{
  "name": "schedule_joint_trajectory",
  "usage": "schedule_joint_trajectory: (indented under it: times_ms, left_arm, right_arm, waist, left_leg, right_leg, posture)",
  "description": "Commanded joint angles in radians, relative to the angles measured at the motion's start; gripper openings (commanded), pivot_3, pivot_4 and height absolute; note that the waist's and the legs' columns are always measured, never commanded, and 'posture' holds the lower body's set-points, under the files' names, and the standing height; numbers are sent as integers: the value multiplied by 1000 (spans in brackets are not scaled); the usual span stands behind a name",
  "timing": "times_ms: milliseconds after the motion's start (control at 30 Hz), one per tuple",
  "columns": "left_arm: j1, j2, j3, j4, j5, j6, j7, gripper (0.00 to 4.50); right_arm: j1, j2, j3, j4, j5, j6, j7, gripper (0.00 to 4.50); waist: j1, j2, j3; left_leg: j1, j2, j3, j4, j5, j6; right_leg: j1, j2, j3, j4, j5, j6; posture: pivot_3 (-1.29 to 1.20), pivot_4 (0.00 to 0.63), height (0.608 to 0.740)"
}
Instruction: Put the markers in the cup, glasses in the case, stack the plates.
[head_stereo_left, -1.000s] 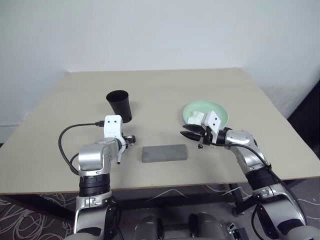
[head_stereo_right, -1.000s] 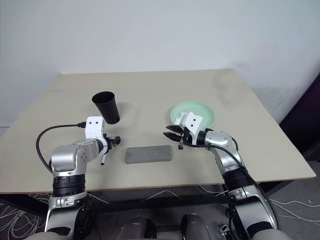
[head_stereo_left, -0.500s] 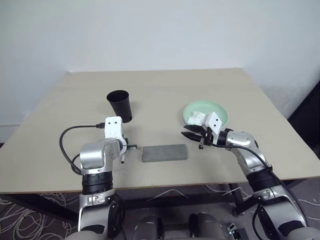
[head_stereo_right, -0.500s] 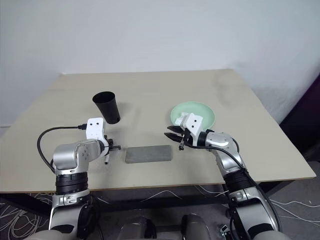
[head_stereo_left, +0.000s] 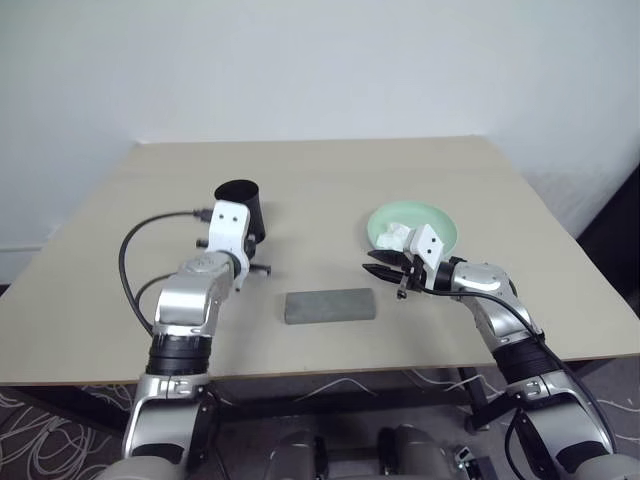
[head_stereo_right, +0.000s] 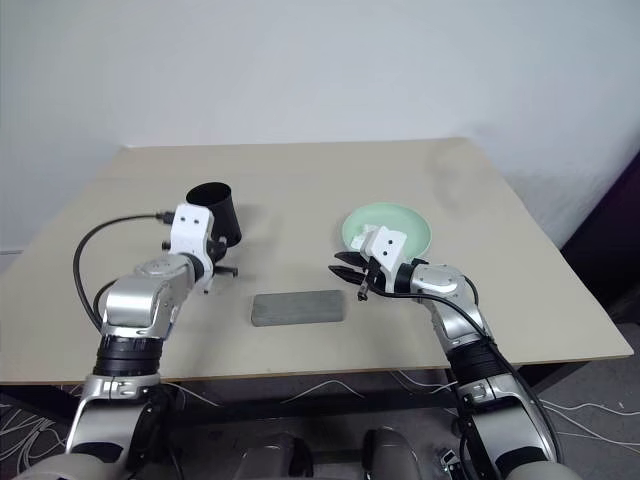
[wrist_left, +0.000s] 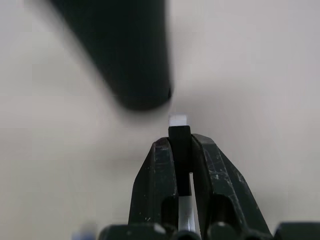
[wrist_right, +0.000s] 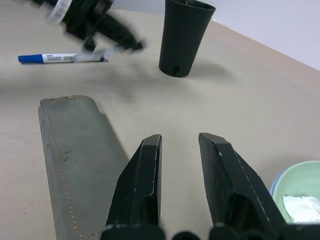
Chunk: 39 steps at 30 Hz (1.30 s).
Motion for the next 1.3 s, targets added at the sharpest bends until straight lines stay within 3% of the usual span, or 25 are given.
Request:
schedule_joint_trajectory:
  times_ms: [33, 200, 400, 533, 800, 1300]
  left_arm:
    - [-59, 25, 11, 36, -33, -280, -143, 21]
    - [-150, 21, 75, 253, -63, -660, -230, 21]
    - [-342, 26, 105, 705, -17, -1089, -212, 21]
    - [-454, 25, 93, 958, 20, -1260, -199, 21]
    - [-553, 28, 47, 1183, 145, -1349, -42, 21]
    - [-580, 32, -26, 1234, 309, -1381, 143, 21]
  right_arm:
    - [-27, -1, -15, -19, 2, -17, -8, 1231]
    - [-33, -3, -16, -12, 0, -19, -6, 1231]
    - [-42, 1, -14, -3, -1, -23, -4, 1231]
    - [-41, 2, -13, -7, -1, -21, -4, 1231]
    - [13, -13, -24, -70, 7, 8, -19, 1231]
    - [93, -31, -29, -192, 19, 87, -46, 1231]
  waist:
    - [0, 0, 0]
    - [0, 0, 0]
    - [0, 0, 0]
    - [0, -1, 0]
    - [0, -3, 0]
    - [0, -6, 1]
  left_leg:
    - [0, 0, 1, 0, 0, 0]
    - [0, 0, 2, -1, 0, 0]
    - [0, 0, 2, 0, 0, 0]
    - [0, -1, 2, 0, 0, 0]
    - [0, -2, 1, 0, 0, 1]
    - [0, -1, -1, 0, 0, 1]
  right_leg:
    - [0, 0, 0, 0, 0, 0]
    - [-1, 0, 1, 0, 0, 0]
    - [0, 1, 1, 0, 1, 1]
    - [1, 0, 1, -1, 1, 2]
    - [1, 0, 0, 0, 1, 2]
    - [0, 0, 0, 0, 1, 2]
  posture:
    - [0, 0, 729]
    - [0, 0, 729]
    - [0, 0, 729]
    - [0, 0, 729]
    - [0, 0, 729]
    - [0, 0, 729]
